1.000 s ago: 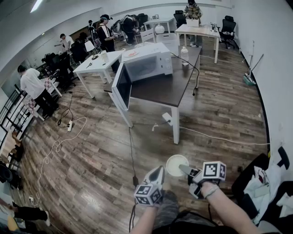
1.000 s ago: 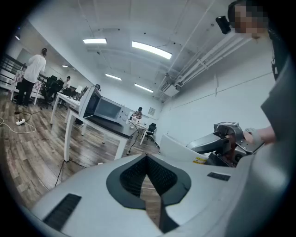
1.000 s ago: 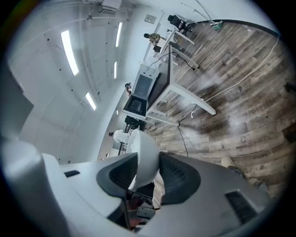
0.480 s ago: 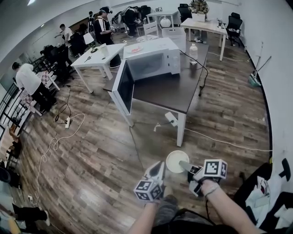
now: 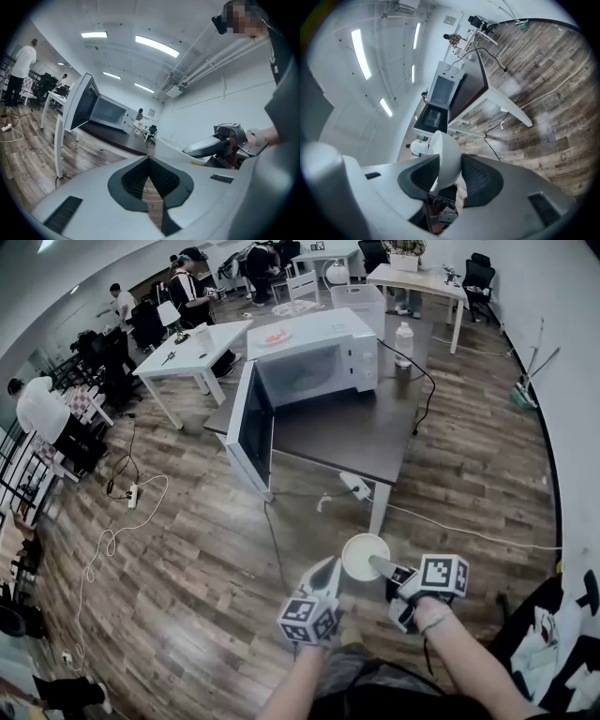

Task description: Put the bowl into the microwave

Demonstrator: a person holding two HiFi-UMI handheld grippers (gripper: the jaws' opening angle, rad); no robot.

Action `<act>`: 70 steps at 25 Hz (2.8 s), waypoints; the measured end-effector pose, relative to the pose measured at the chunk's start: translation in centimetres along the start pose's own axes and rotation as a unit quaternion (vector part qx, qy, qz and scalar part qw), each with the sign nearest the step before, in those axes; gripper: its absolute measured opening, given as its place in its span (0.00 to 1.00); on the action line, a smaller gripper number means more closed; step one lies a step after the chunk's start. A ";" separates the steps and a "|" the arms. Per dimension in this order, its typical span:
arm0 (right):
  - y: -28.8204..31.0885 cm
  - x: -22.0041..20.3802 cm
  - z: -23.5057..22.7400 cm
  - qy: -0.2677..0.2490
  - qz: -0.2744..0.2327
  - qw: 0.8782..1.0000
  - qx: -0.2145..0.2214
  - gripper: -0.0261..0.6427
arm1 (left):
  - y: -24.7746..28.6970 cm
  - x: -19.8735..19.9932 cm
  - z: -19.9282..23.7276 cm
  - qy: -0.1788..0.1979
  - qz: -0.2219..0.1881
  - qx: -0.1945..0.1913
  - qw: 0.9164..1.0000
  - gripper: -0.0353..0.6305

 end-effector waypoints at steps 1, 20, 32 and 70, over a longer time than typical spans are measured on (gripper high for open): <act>0.5 0.5 0.1 0.000 -0.003 1.000 0.000 0.27 | 0.5 0.3 0.4 0.001 0.001 -0.002 1.000 0.05; 10.0 9.6 0.5 -0.002 0.013 1.000 -0.006 0.27 | 10.2 4.0 7.0 -0.012 -0.008 0.015 1.000 0.05; 16.5 17.3 1.5 0.004 0.027 1.000 0.007 0.27 | 18.2 6.8 11.1 -0.018 -0.026 0.039 0.999 0.05; 31.1 31.2 0.8 -0.022 0.039 0.999 0.013 0.27 | 33.2 10.0 20.6 -0.015 -0.050 0.094 0.994 0.05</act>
Point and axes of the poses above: the fingertips, and each gripper's own axes: y forward along the fingers, z to its left, x out of its top, the point moved 8 cm from there along -y, backward along the fingers, and after that the axes turned 7 degrees about -z, right-handed, at the moved point
